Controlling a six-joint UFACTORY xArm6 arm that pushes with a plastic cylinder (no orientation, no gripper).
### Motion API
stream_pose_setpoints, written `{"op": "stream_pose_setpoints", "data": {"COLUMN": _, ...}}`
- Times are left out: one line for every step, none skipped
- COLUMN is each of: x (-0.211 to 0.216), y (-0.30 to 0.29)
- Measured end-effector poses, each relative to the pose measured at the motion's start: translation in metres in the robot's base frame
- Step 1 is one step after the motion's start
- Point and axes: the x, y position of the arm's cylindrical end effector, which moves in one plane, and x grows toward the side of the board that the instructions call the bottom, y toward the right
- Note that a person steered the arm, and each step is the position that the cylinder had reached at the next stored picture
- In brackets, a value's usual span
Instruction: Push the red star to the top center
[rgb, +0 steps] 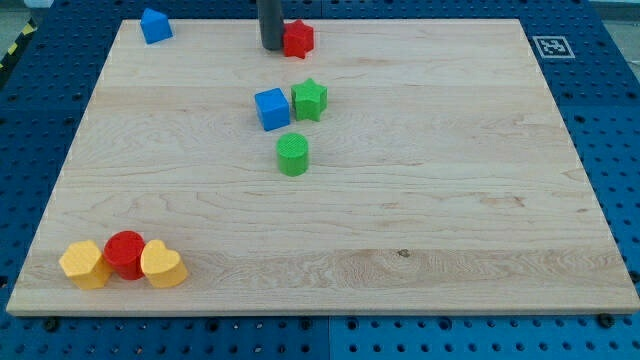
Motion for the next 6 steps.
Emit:
{"op": "stream_pose_setpoints", "data": {"x": 0.007, "y": -0.006}}
{"op": "stream_pose_setpoints", "data": {"x": 0.029, "y": -0.023}}
{"op": "stream_pose_setpoints", "data": {"x": 0.049, "y": -0.027}}
{"op": "stream_pose_setpoints", "data": {"x": 0.049, "y": -0.012}}
{"op": "stream_pose_setpoints", "data": {"x": 0.042, "y": 0.021}}
{"op": "stream_pose_setpoints", "data": {"x": 0.026, "y": 0.036}}
